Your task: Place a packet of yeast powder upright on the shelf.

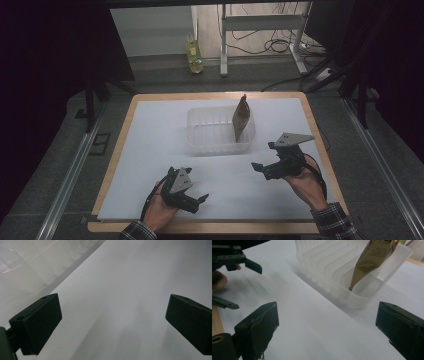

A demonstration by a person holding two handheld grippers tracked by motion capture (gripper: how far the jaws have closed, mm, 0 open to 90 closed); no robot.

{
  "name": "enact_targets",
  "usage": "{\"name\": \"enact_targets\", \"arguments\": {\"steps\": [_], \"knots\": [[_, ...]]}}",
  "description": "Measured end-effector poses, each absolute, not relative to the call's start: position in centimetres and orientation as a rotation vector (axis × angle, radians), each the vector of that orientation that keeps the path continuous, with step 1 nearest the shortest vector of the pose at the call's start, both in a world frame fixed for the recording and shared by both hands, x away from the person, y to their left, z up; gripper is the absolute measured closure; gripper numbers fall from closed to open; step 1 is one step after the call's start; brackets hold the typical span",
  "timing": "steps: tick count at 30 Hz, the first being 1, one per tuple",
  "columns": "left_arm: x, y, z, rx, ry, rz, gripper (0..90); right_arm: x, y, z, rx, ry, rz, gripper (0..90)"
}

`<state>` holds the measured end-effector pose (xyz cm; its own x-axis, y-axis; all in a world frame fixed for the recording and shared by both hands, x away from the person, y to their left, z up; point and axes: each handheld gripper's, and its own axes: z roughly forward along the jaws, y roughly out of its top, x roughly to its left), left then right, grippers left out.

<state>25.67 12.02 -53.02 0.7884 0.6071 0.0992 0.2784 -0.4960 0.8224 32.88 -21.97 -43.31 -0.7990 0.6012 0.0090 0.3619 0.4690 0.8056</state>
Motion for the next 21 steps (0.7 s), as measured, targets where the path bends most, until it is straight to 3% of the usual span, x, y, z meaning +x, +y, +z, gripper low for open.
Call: {"name": "enact_targets", "arguments": {"steps": [13,21], "knots": [[25.6,12.0,-53.1,2.107,0.657,0.477,0.3,31.0,-22.7,-45.8,0.814,2.449,1.25,2.9],[25.6,12.1,-53.1,2.106,0.658,0.48,0.3,30.2,-23.6,-45.7,0.819,2.423,1.25,2.8]]}}
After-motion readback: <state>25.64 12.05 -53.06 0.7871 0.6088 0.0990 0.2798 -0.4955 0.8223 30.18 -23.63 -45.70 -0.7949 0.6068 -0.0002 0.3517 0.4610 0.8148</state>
